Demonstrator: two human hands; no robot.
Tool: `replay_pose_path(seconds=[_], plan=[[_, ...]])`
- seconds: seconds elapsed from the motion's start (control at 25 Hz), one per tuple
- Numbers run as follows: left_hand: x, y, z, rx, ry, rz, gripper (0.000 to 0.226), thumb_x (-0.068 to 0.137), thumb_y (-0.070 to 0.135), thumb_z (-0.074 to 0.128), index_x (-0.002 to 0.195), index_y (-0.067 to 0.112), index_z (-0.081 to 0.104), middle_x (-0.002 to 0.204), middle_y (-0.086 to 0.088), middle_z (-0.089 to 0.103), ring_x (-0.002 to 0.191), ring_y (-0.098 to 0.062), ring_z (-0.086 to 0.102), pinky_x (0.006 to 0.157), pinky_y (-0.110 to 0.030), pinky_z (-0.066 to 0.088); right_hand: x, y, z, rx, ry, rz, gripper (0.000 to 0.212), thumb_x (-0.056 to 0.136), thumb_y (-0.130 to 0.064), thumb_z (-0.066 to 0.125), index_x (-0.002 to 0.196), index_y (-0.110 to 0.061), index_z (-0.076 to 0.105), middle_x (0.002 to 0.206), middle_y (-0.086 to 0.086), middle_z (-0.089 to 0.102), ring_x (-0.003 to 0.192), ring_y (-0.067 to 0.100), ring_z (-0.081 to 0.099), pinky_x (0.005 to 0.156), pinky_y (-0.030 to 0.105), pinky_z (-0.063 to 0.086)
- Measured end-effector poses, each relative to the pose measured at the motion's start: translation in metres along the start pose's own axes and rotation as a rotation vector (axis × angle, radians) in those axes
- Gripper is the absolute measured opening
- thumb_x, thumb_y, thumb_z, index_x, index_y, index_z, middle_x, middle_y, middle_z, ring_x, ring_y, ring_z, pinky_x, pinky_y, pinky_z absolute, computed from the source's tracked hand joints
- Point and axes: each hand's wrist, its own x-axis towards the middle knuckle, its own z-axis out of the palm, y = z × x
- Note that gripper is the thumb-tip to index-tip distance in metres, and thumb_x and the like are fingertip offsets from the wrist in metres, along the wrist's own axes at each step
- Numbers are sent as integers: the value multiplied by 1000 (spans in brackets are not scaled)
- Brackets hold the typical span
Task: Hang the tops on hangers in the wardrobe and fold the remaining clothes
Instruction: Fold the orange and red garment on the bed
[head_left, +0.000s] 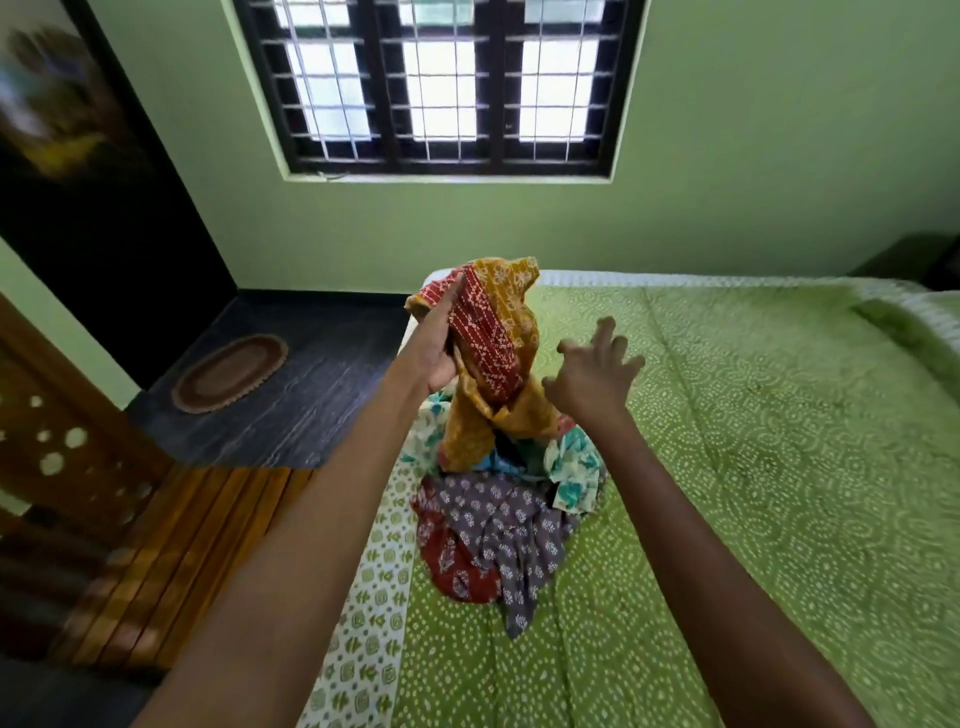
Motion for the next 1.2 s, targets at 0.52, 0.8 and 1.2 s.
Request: replay_pose_path(seconds=[0.52, 0.8, 1.2], plan=[[2, -10, -15, 531, -88, -92, 18, 82, -9, 60, 87, 8, 59, 97, -4, 64, 103, -24, 57, 95, -36, 44, -11, 4, 31, 1310, -250, -50, 8, 91, -13, 59, 91, -12, 67, 85, 2, 68, 74, 11, 65, 66, 22, 52], [-16, -47, -12, 309, -111, -103, 31, 80, -14, 57, 104, 5, 56, 93, -8, 67, 88, -21, 64, 81, -34, 52, -2, -10, 40, 1353, -15, 159, 25, 99, -24, 46, 96, -8, 64, 87, 7, 66, 78, 18, 61, 73, 29, 49], [-26, -109, -25, -231, 209, -530, 24, 92, 19, 57, 91, -4, 62, 95, -20, 62, 84, -31, 59, 94, -44, 41, -25, 2, 79, 829, -211, -69, 65, 74, -19, 76, 118, -15, 29, 113, 8, 49, 101, 24, 53, 80, 33, 47]])
